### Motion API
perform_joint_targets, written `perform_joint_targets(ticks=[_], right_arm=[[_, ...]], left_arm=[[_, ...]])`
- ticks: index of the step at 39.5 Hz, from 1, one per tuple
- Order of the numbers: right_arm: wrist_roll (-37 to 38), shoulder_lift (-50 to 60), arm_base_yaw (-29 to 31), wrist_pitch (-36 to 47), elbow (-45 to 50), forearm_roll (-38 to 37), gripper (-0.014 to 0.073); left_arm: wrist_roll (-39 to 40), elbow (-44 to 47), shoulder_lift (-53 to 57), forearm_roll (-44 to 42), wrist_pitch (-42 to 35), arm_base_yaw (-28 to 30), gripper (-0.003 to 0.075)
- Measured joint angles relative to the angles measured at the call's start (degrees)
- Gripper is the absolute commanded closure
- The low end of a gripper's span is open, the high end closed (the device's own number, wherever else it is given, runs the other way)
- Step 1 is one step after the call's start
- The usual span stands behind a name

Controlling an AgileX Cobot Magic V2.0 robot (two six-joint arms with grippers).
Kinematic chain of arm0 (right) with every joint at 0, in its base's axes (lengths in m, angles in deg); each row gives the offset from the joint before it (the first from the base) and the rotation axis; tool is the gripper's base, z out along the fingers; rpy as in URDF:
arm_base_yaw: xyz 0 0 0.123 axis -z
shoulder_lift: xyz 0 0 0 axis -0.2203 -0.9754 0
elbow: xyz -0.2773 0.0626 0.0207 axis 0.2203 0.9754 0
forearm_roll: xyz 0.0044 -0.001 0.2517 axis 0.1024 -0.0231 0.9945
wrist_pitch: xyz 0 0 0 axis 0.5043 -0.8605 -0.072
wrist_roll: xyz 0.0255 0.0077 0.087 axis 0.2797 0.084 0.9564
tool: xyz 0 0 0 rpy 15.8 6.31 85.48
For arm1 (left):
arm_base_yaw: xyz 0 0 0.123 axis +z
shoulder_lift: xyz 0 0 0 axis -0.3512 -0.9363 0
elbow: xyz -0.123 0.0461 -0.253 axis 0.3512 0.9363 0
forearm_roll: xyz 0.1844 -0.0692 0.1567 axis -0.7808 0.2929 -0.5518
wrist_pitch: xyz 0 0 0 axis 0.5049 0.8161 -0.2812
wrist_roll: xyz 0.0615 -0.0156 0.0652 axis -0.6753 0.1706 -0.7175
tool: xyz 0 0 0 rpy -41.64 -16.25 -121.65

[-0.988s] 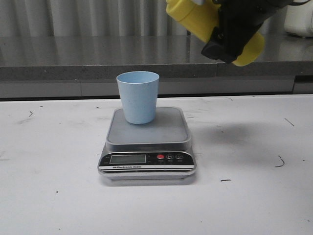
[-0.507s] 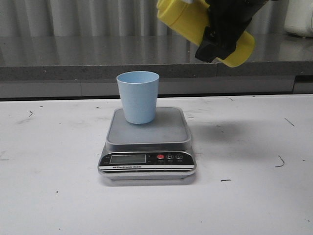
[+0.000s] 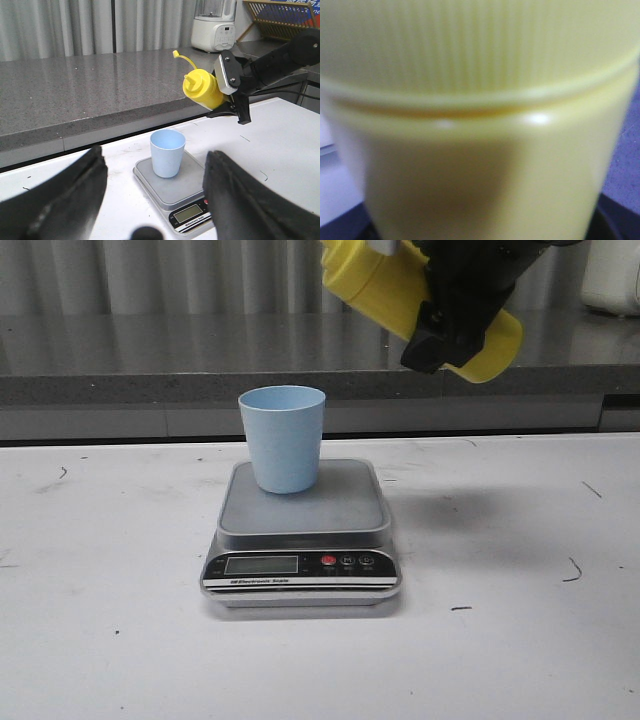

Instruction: Pour seasoning into cup on scale with both arms

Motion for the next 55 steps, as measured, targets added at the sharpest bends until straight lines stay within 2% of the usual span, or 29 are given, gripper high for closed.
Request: perform_joint_targets(ticks=[3,8,11,17,20,24,28,34,38,55], right_arm=[[1.56,0.00,-0.24,0.24,0.00,-3.87,0.0245],[10.77,-0.09,-0.86,1.00,0.00,-18.12,0.0246],[19.80,-0.09,-0.98,1.71,0.00,-28.87,0.0246],[45.53,-0.09,-1.58,2.81,0.00,-56.53,0.0246],[55.31,-0.09,-2.22,3.76,0.00,-68.54,0.0246],[66.19,-0.73,-3.73,5.16,-0.10,-83.60,0.0246],[71.04,-2.49,-5.47,5.71,-0.10,-94.02,0.0246],[72.67,-5.83,-7.29,4.97,-0.10,-104.72,0.0246],[72.79,-7.00,-7.50,3.85,-0.10,-108.70,0.0246],[69.73,-7.25,-7.50,1.29,-0.10,-110.26,0.0246]], left_arm=[[0.00,0.00,0.00,0.00,0.00,0.00,0.0300],[0.00,0.00,0.00,0.00,0.00,0.00,0.0299],[0.00,0.00,0.00,0.00,0.00,0.00,0.0299],[0.00,0.00,0.00,0.00,0.00,0.00,0.0300],[0.00,0.00,0.00,0.00,0.00,0.00,0.0299],[0.00,0.00,0.00,0.00,0.00,0.00,0.0299],[0.00,0.00,0.00,0.00,0.00,0.00,0.0299],[0.00,0.00,0.00,0.00,0.00,0.00,0.0299],[0.00,0.00,0.00,0.00,0.00,0.00,0.0300],[0.00,0.00,0.00,0.00,0.00,0.00,0.0299]])
